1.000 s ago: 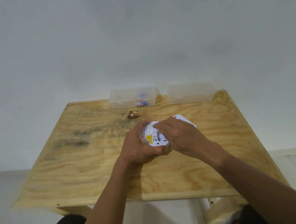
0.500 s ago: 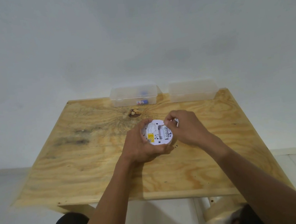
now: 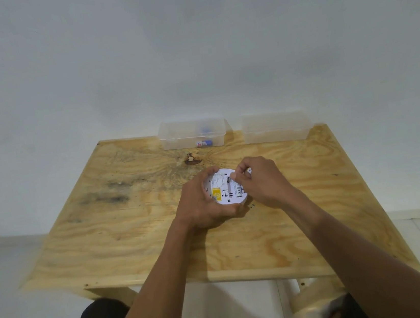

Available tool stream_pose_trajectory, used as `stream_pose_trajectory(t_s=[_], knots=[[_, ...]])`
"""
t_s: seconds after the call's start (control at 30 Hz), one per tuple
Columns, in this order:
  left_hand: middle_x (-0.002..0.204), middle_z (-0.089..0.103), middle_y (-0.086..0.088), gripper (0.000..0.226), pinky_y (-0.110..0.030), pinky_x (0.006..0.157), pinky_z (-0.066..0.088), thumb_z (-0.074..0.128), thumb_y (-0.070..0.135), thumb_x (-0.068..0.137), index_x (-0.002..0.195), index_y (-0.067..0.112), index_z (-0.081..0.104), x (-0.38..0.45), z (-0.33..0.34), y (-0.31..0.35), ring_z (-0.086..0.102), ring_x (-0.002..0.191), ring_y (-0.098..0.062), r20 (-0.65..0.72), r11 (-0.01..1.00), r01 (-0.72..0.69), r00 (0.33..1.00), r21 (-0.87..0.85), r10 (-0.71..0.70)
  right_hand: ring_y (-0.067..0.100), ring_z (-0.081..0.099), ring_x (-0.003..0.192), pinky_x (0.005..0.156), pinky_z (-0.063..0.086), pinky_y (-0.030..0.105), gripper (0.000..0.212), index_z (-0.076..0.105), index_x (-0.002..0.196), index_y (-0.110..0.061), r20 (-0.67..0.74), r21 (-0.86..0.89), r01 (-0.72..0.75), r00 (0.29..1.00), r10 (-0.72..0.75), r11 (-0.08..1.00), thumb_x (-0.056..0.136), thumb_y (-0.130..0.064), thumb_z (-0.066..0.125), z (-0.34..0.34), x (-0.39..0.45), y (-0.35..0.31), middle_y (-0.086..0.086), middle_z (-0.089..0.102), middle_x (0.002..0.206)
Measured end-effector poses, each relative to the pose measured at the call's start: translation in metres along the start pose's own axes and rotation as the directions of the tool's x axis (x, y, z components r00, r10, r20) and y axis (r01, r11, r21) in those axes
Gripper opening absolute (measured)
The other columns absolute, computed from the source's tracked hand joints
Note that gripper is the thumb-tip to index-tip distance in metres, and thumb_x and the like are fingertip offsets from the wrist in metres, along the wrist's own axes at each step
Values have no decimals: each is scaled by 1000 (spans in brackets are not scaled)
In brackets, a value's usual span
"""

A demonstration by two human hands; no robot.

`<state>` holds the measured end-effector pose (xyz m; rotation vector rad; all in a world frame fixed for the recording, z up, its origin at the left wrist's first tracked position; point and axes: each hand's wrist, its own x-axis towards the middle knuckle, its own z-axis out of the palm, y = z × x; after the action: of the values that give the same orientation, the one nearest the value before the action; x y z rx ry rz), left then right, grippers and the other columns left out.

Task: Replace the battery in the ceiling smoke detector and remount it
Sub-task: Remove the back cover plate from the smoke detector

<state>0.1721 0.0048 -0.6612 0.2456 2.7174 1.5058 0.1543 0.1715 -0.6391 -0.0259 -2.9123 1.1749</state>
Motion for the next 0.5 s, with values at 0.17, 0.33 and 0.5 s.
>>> stream_pose_trajectory(t_s=[0.17,0.33,0.5], knots=[[104,59,29,106,2,75,39,78,64,33,129,22,59,-1,0,2,54,93,24,-9,1000,-6,1000,5,6,15,66,83,63,49,31,17,65,89,-16,-44,65,16,999,-13,998,94,-32,61,1,-5,-1,-1,71,93],[112,62,19,108,2,76,40,79,65,36,132,21,57,-3,-1,3,59,96,12,-9,1000,-2,1000,25,2,4,61,78,60,45,22,15,61,92,-19,-106,121,62,993,-49,991,92,-33,65,3,-15,-3,-10,66,88],[108,62,23,104,-11,83,46,77,65,37,130,23,58,-4,-2,3,60,96,8,-6,1000,-4,1000,30,4,-1,59,80,66,51,30,15,54,105,-26,-91,171,73,994,-59,982,94,-30,63,11,-22,1,-14,59,89]])
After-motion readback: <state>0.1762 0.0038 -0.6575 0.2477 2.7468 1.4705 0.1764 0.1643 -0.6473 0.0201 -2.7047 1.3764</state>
